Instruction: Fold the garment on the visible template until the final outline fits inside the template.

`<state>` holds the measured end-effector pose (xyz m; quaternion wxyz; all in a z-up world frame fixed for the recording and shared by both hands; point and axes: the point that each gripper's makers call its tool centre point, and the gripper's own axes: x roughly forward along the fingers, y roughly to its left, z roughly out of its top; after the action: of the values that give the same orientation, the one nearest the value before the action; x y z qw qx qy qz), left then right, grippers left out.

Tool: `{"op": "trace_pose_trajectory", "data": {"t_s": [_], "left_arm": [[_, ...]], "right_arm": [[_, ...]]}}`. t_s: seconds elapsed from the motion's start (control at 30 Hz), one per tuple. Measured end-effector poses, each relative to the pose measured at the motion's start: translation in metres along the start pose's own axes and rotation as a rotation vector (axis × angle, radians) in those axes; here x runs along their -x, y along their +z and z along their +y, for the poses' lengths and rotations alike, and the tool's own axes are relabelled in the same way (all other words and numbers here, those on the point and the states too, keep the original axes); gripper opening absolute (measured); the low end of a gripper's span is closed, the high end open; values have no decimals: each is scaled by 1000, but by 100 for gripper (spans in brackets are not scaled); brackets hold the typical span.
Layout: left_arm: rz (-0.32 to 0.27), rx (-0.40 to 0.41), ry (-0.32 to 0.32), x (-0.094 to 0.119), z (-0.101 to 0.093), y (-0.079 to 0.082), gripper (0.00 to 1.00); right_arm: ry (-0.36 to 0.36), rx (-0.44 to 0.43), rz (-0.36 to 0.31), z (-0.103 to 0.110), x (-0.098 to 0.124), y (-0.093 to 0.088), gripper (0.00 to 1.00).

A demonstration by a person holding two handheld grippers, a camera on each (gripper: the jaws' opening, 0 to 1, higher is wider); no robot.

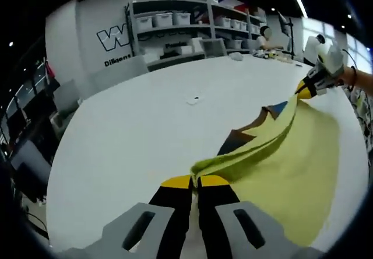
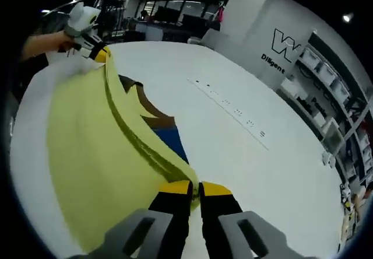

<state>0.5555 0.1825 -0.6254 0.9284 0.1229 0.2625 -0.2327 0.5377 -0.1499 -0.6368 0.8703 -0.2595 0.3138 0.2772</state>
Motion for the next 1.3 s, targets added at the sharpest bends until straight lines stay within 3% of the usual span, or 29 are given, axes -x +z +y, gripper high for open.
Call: {"op": "trace_pose_trajectory", "data": {"t_s": [0.07, 0.1, 0.17, 0.27, 0.33, 0.43, 0.53, 0.6, 0.77, 0.9, 1.07, 1.3], "left_arm": [[3, 13, 15, 1, 4, 5, 9], [27, 63, 43, 2, 8, 2, 9], [9, 110, 49, 3, 10, 6, 9], [37, 240, 45, -1, 12, -2, 9], [43, 300, 76, -4, 18, -7, 10], [54, 399, 101, -8, 23, -12, 11], [48, 360, 142, -8, 32, -13, 12], [41, 362, 124, -8, 30, -11, 10], [48, 361, 126, 1, 27, -11, 22], [43, 370, 111, 11, 21, -10, 26], [-2, 397, 78, 34, 1, -10, 32], [20, 392, 48, 56, -25, -28, 39]], "right_arm": [[-23, -34, -14, -7, -1, 7, 0], [-22, -48, -21, -8, -1, 8, 0], [-19, -152, -32, -11, -2, 14, 0], [-14, -298, -32, -15, -4, 16, 0], [-20, -365, -81, -20, -8, 24, 0], [-48, -465, -90, -29, -14, 23, 3], [-118, -504, -76, -40, -18, 16, 3], [-114, -507, -96, -41, -18, 18, 4], [-93, -573, -105, -34, -14, 17, 22], [-79, -587, -89, -21, -6, 14, 26], [-57, -617, -96, -5, 8, 10, 39], [-22, -653, -96, 28, 29, 1, 48]]}}
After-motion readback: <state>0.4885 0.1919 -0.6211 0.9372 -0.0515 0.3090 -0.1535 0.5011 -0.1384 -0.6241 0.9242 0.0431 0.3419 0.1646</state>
